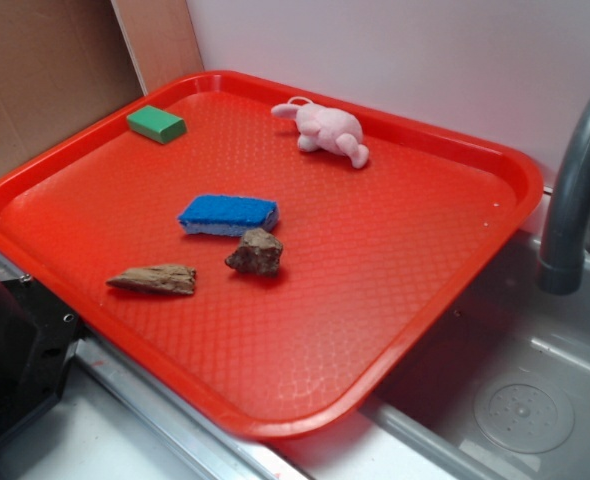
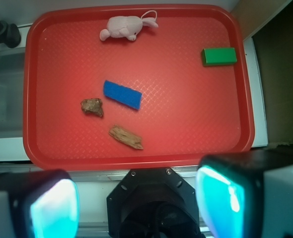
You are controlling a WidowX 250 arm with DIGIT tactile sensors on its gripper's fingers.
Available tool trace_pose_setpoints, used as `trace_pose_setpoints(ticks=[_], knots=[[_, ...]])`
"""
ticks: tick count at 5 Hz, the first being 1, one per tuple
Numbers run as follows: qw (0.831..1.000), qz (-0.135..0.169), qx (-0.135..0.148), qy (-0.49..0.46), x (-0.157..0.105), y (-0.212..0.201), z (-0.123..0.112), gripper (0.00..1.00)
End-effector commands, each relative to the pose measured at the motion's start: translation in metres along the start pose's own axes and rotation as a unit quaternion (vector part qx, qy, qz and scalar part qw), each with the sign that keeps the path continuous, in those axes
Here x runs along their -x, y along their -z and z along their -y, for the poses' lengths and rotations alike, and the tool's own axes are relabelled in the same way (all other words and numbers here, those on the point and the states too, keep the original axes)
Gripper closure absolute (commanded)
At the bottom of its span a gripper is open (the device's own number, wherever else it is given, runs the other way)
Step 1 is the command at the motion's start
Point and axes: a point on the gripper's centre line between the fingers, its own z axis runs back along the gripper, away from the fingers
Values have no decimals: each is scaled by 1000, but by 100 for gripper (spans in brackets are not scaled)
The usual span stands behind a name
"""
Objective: Grab the pink bunny.
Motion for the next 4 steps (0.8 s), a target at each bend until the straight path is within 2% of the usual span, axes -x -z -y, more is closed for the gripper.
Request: trace_pose_setpoints(ticks=[1, 2, 3, 4], knots=[[1000, 0, 0, 0, 0, 0, 0, 0], [992, 18, -31, -118, -15, 42, -32, 0], [969, 42, -13, -243, -46, 71, -37, 0], [947, 47, 4, -317, -88, 102, -24, 0]])
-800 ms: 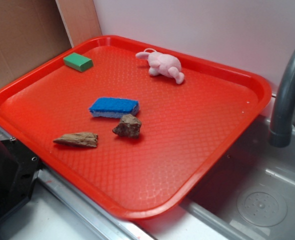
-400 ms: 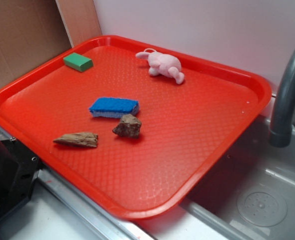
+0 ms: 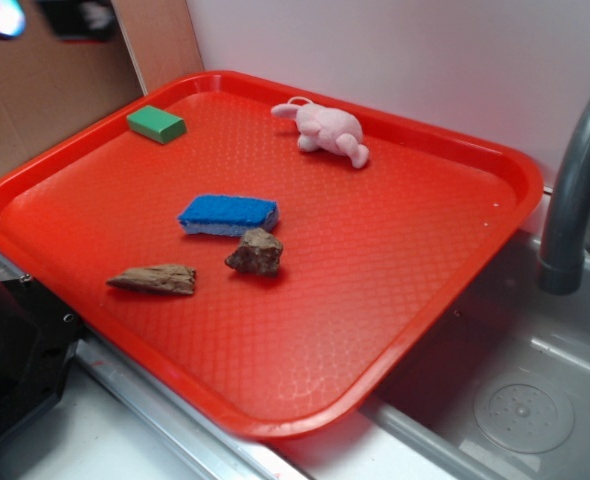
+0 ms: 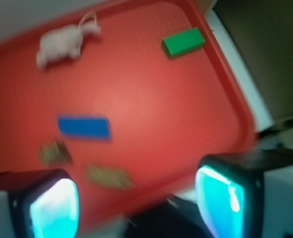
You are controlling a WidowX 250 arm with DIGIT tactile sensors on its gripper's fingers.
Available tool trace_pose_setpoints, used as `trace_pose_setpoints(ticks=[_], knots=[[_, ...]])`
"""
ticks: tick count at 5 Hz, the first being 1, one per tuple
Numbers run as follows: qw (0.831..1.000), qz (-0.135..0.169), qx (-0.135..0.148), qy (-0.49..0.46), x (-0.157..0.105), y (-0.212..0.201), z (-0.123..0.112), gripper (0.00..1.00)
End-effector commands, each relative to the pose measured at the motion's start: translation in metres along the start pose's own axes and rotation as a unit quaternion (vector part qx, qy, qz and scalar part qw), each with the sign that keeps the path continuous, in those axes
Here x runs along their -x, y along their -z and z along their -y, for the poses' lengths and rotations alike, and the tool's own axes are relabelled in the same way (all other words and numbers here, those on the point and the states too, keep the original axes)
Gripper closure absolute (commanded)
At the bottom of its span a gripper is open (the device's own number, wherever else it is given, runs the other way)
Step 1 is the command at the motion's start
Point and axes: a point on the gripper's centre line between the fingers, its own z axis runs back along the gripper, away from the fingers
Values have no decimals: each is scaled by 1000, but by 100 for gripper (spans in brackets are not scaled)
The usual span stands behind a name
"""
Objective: Grab the pink bunny.
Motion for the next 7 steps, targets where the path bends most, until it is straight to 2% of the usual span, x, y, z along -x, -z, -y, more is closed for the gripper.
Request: trace_pose_setpoints(ticks=[1, 2, 3, 4, 5, 6, 7], knots=[[994, 24, -11, -109, -64, 43, 57, 0], [987, 51, 1, -152, -96, 73, 70, 0], [988, 70, 18, -137, -111, 86, 83, 0], [989, 68, 18, -133, -115, 99, 90, 0], [990, 57, 4, -128, -120, 115, 91, 0], [991, 39, -16, -124, -118, 138, 90, 0], [992, 12, -32, -118, -72, 161, 75, 0]])
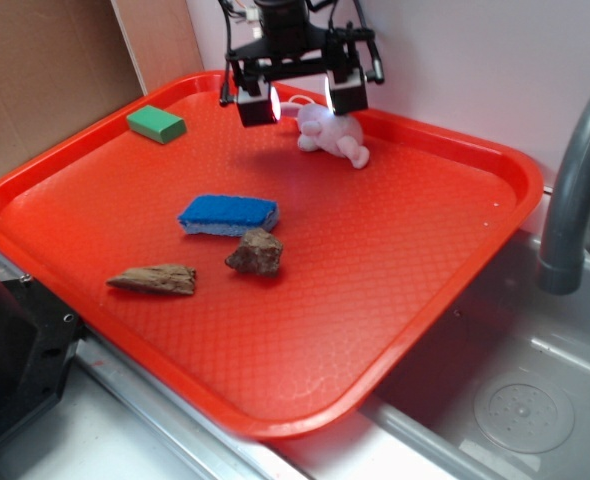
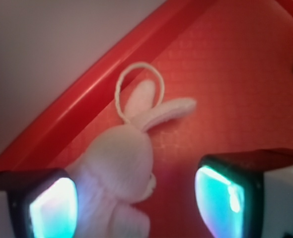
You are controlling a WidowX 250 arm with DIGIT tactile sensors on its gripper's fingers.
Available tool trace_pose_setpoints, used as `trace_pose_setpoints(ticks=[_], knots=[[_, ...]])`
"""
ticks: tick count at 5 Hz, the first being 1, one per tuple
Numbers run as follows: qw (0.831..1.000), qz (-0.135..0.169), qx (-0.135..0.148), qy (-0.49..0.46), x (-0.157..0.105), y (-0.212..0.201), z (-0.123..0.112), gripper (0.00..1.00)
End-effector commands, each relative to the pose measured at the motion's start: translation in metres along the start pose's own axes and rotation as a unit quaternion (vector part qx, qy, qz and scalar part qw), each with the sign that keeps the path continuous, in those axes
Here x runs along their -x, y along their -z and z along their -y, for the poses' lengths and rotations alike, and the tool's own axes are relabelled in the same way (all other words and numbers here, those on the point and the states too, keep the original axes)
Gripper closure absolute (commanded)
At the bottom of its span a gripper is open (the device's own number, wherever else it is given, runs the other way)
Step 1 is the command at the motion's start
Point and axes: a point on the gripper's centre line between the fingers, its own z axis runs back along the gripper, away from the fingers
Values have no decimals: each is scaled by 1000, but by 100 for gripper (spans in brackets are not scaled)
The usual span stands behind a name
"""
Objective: Grab the pink bunny.
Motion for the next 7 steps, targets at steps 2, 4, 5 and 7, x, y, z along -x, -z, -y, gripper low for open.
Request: trace_pose_setpoints(ticks=[2, 4, 5, 7], knots=[[995, -68, -21, 77, 48, -11, -34, 100], [974, -51, -8, 219, 29, -92, -45, 100], [979, 19, 4, 204, 22, -112, -40, 0], [895, 20, -8, 446, -13, -84, -20, 0]])
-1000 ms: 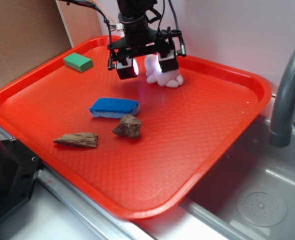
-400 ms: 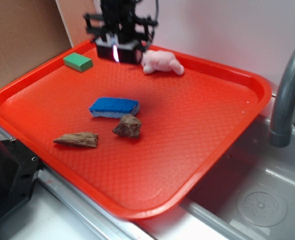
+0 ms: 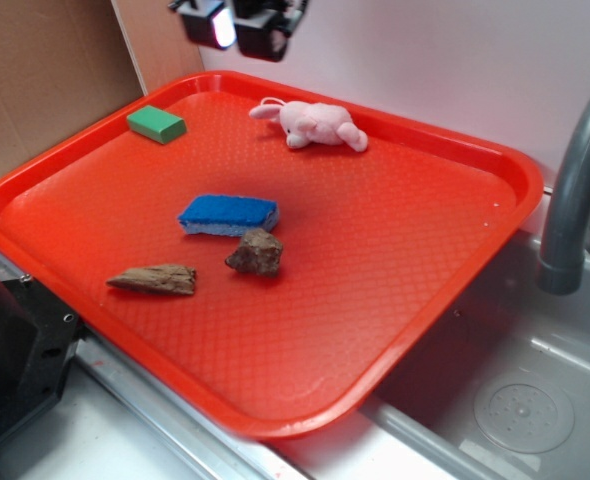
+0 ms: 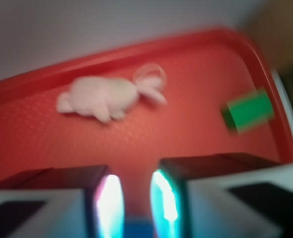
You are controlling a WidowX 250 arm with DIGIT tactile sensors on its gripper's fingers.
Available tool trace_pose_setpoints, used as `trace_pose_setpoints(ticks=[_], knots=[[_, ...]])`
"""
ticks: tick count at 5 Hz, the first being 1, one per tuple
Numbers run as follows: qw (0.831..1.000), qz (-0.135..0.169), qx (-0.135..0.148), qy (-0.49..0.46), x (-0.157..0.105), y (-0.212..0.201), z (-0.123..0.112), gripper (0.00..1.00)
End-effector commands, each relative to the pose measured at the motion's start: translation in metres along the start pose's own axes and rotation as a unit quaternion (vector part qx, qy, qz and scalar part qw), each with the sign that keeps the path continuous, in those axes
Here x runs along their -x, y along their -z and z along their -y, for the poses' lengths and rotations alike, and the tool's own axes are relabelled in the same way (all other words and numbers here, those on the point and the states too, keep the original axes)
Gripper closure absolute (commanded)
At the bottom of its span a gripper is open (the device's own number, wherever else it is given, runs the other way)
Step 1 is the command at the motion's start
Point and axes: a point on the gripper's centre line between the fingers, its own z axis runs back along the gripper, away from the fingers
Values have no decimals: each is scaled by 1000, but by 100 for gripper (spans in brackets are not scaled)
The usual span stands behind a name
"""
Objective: Grab the pink bunny.
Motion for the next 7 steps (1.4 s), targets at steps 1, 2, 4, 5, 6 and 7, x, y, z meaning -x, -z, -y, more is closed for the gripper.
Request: trace_pose_setpoints(ticks=[1, 2, 4, 5, 6, 7], knots=[[967, 57, -28, 246, -10, 18, -4, 0], [940, 76, -17, 333, -14, 36, 0, 0], [927, 80, -2, 367, -23, 65, 13, 0], [933, 62, -8, 356, 1, 84, 16, 0], [940, 46, -20, 337, 8, 91, 16, 0], [950, 34, -24, 309, 27, 98, 8, 100]])
